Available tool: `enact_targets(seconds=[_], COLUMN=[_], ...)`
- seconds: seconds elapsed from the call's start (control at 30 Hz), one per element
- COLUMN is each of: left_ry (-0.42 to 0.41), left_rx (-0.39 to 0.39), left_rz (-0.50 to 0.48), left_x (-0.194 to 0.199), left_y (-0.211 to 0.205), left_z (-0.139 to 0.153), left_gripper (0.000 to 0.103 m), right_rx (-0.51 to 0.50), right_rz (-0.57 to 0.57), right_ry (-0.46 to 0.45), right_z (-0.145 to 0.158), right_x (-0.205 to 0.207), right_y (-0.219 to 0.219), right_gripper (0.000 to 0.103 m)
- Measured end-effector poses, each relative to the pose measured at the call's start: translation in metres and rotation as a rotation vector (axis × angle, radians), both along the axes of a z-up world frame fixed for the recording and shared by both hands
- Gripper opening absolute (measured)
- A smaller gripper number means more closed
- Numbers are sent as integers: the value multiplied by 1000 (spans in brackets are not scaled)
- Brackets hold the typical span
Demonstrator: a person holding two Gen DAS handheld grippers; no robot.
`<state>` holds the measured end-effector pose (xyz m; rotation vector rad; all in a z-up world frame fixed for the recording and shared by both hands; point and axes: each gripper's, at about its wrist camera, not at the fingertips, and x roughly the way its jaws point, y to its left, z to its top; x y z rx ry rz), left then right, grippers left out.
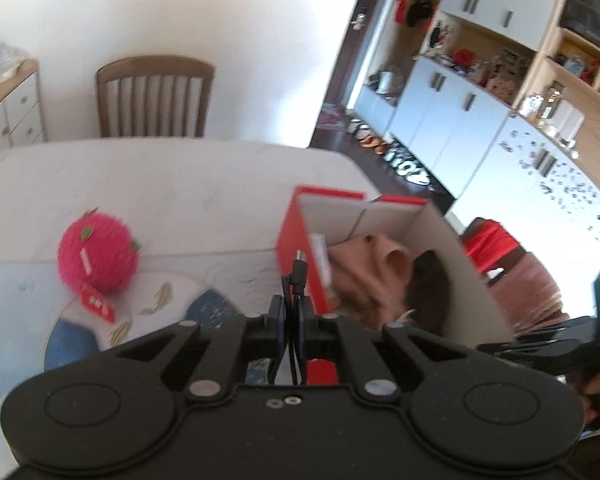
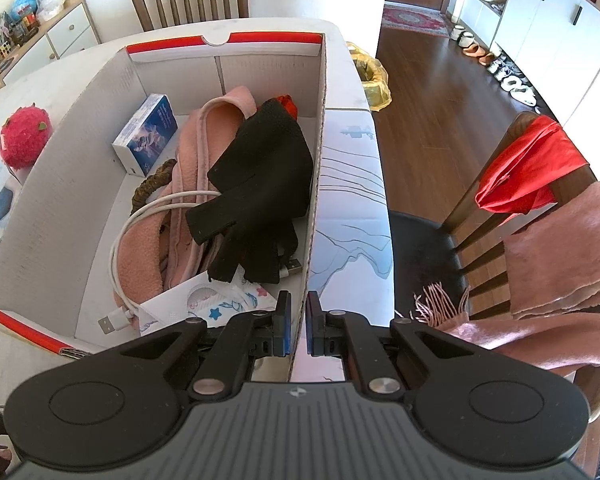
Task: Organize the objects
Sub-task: 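Carry the black cable with the left gripper over the box and lower it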
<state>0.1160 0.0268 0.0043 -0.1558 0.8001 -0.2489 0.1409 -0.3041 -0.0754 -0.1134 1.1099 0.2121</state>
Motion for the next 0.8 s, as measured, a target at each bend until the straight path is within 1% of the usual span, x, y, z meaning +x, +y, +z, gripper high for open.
enact_targets(seconds=[0.23, 0.33, 0.6, 0.67, 0.8], left_ry=[-16, 0, 65, 92, 130], left_rx=[-36, -51, -47, -48, -22], left_rz=[-77, -103, -151, -148, -141], left_x=[8, 17, 40, 46, 59], left_y=[-26, -40, -88, -97, -116], left_z=[36, 41, 24, 18, 6], left_gripper=[4, 4, 4, 4, 4], right_rx=[9, 18, 30, 32, 32], right_rz=[-3, -5, -4, -2, 2], right_ry=[-1, -2, -6, -6, -6], right_z=[0, 0, 0, 0, -1], right_x=[0, 2, 2, 3, 3], right_y=[-1, -1, -3, -4, -3], right_gripper=[7, 7, 7, 7, 7])
